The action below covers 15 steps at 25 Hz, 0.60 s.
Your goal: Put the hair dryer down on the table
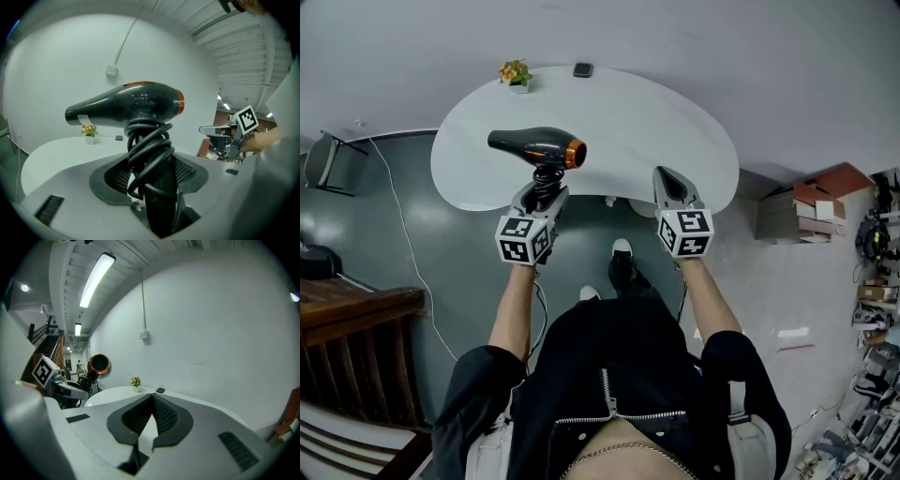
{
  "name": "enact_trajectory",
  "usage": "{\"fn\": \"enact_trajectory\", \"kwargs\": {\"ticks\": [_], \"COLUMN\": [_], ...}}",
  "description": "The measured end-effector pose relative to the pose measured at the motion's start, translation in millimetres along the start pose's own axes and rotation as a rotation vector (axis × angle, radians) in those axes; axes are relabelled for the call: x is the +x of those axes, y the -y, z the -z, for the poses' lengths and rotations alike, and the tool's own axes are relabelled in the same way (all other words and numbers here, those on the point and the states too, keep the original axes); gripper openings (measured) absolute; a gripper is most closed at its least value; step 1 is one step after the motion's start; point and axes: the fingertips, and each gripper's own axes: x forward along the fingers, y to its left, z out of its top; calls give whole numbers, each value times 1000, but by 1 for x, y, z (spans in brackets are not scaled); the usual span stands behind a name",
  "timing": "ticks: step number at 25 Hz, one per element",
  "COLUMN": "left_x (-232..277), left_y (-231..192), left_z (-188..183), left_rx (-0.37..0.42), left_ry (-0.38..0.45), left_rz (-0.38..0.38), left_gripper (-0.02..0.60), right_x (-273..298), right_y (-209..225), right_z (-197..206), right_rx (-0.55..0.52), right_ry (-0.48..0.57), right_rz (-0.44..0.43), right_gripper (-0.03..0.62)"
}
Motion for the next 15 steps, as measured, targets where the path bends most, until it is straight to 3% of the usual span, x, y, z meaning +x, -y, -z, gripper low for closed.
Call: {"fn": "enact_trajectory", "kwargs": {"ticks": [15], "left_x": [132], "left_y": [-12], "left_z": [35], "left_rx": [8], "left_ry": [-177], "left_rz": [26], "left_gripper": [249], "right_x": [26], "right_y": [73], "right_z": [14], "right_rx": [14], "right_ry": [-57], "right_rz": [40], "right_gripper": [5]}}
